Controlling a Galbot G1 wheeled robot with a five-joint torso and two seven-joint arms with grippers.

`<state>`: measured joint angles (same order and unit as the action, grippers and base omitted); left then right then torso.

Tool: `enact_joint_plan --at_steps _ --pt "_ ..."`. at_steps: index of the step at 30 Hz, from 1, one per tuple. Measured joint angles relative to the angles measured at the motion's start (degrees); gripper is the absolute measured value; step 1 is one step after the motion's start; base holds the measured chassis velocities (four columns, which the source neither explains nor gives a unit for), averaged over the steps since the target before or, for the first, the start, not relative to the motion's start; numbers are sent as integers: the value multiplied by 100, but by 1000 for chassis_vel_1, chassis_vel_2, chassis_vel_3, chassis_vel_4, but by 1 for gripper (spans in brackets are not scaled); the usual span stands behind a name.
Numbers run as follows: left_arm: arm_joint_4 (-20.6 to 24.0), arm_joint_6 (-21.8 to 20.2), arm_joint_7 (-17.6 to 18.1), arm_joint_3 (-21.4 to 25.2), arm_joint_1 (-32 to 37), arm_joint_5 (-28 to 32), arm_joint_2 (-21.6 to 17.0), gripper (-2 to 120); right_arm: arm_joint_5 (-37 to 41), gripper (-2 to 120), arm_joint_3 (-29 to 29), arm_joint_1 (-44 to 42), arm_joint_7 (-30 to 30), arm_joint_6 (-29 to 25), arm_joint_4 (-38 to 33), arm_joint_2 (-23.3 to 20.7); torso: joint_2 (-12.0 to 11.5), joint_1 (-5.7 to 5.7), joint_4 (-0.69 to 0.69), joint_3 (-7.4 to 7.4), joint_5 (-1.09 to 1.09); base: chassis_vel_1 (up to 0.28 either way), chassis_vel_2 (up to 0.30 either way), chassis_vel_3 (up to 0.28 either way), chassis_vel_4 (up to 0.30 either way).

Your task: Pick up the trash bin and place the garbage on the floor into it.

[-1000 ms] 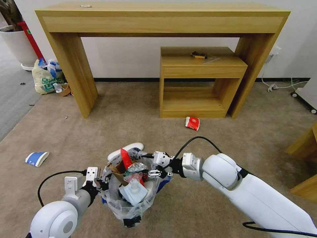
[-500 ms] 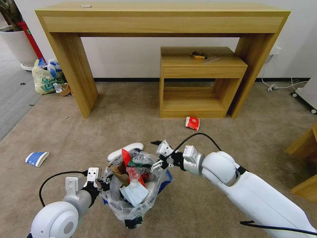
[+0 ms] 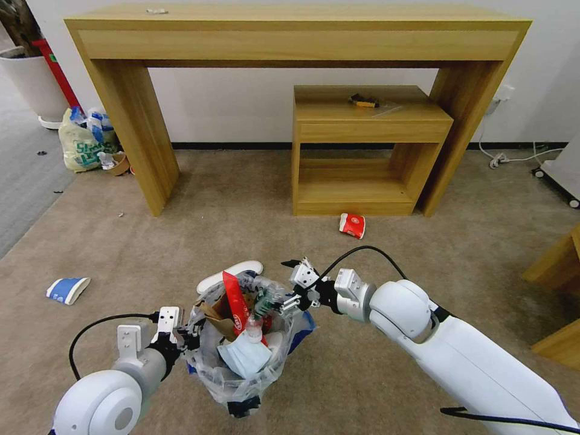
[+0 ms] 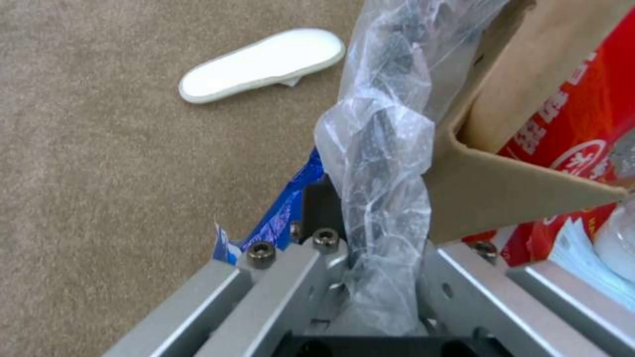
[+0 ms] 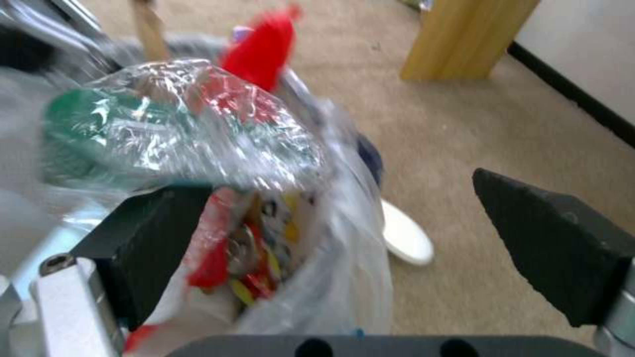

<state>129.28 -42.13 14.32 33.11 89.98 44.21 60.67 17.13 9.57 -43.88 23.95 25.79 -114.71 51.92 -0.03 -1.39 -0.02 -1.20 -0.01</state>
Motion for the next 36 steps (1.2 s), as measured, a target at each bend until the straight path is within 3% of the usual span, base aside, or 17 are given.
enact_joint_plan --at_steps 16,23,26,31,36 --pt "-85 0 -98 161 25 3 54 0 171 100 -188 -99 -115 63 -49 34 0 0 1 0 0 0 0 0 0" --pt "-102 0 -179 402 86 -28 80 0 440 100 -655 -428 -438 43 -245 64 0 0 1 0 0 0 0 0 0" --pt "-88 0 -214 546 132 -22 68 0 697 100 -1125 -921 -1041 -19 -486 53 0 0 0 0 0 0 0 0 0" --pt "-85 0 -262 660 165 -67 82 0 747 100 -1853 -1519 -1478 -139 -565 179 0 0 1 0 1 0 0 0 0" --pt "-50 0 -268 797 222 -52 64 0 593 100 -3213 -2469 -1693 -373 -586 464 0 0 0 0 1 0 0 0 0"
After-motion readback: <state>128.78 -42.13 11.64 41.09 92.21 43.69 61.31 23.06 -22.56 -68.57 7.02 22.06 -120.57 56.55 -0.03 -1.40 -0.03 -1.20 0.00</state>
